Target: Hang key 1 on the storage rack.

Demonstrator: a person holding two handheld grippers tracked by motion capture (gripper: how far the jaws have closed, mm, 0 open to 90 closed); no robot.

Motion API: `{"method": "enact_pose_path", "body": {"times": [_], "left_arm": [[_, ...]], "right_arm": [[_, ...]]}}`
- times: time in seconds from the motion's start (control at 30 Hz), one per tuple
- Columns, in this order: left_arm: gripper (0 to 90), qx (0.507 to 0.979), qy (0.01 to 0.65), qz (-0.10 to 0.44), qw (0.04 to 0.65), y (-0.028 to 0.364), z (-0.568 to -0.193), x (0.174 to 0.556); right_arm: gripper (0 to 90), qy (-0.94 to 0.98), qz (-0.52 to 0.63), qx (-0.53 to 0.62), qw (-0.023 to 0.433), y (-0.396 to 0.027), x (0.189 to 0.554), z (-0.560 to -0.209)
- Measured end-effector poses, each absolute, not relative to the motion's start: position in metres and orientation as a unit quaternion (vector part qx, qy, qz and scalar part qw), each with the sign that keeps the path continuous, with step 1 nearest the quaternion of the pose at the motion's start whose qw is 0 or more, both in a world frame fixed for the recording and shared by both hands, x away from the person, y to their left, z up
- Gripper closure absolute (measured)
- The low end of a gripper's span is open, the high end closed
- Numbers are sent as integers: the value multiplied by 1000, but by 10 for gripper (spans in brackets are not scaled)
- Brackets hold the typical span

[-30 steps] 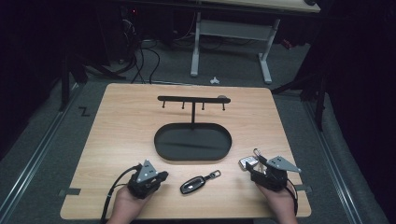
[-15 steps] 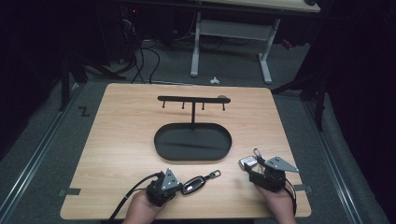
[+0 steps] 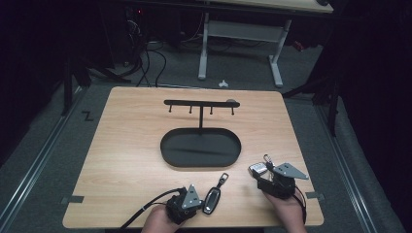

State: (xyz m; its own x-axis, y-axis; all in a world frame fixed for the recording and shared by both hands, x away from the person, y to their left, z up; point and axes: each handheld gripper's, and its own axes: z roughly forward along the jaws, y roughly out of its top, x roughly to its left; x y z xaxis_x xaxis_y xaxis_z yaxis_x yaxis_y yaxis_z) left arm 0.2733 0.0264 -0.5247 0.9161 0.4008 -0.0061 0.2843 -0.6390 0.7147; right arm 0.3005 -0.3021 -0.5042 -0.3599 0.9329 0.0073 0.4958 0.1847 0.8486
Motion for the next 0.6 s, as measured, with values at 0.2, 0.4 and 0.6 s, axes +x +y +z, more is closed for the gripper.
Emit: {"method": "enact_pose_path", "body": {"times": [0.2, 0.4, 0.6], "left_arm": [[862, 892, 201, 100, 393, 37, -519, 279], [785, 878, 239, 143, 390, 72, -513, 297], [651, 854, 293, 186, 388, 112, -505, 316]], "right_arm": [[345, 725, 402, 488, 273, -293, 296, -504], [348, 740, 407, 474, 248, -277, 292, -505], [410, 765, 420, 442, 207, -252, 283, -507]]}}
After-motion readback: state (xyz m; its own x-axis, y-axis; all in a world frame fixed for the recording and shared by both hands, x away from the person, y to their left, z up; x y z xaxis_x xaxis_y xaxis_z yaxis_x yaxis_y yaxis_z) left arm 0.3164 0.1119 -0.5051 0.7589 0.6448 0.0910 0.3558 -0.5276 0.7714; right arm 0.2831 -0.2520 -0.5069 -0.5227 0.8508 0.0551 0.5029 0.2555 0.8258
